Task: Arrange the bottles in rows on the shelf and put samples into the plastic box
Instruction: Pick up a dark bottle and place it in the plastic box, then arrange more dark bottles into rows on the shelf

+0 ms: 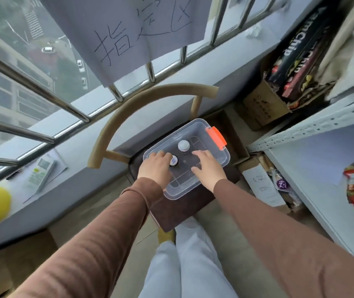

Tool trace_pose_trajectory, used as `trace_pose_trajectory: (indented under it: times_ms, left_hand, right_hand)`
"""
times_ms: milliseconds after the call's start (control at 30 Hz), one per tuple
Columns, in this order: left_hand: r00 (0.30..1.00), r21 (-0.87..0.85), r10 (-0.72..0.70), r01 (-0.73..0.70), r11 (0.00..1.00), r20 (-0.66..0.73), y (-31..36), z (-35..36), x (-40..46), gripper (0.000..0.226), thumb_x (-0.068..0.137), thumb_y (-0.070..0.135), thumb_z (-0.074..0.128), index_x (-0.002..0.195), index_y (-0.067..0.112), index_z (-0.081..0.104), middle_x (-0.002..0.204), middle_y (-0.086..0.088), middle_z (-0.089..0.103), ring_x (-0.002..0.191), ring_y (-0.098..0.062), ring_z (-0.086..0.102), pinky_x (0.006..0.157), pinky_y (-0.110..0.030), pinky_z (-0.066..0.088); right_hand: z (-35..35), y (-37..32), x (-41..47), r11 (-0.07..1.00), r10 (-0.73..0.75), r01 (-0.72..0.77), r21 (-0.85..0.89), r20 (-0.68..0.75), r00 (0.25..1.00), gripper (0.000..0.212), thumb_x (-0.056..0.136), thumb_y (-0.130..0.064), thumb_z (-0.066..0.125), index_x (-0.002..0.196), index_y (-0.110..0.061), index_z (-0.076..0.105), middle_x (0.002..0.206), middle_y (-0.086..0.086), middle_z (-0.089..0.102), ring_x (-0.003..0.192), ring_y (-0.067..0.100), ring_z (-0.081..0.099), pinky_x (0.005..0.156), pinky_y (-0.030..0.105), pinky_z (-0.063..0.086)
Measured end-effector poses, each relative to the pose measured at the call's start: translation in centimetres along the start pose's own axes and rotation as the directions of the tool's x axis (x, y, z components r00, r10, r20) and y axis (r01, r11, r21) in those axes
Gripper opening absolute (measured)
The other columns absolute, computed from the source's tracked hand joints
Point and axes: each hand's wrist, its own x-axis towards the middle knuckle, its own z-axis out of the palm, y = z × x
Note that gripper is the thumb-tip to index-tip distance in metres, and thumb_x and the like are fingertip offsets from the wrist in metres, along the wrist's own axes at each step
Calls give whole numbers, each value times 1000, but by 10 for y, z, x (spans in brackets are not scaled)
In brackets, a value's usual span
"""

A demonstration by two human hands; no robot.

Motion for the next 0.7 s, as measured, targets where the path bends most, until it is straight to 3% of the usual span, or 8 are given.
trace_pose_trajectory:
  times_ms: [167,333,467,700]
  left_hand:
    - [993,50,101,-98,994,-66,43,-43,-46,33,81,23,57,114,16,54,113,-4,56,111,-29,49,92,-37,42]
    - [945,143,307,-290,946,-110,118,-75,-113,43,86,33,58,127,21,50,128,-1,52,118,-27,45,87,-39,44]
    - [845,226,518,-484,845,-131,193,-84,-168,49,82,32,62,129,18,50,128,-2,53,119,-28,47,85,-42,47]
    - [657,270,751,-713,647,-66,350,-52,-252,55,84,39,66,132,22,48,131,0,52,118,-25,48,95,-40,46]
  right_hand:
    - [-53,10,-95,999,-10,2,-48,-176,984,46,94,-27,59,138,-28,45,138,-2,45,121,21,48,102,39,45]
    - [-86,34,-223,997,58,-73,-27,-366,929,48,92,-29,61,138,-24,47,137,0,47,126,23,44,104,38,41]
    - [-104,65,-328,985,150,-169,10,-520,841,50,89,-28,65,136,-20,49,133,3,51,125,25,43,106,37,36]
    - [-116,157,-500,926,350,-347,147,-678,646,46,90,-30,61,134,-22,50,130,1,49,120,24,41,97,31,35]
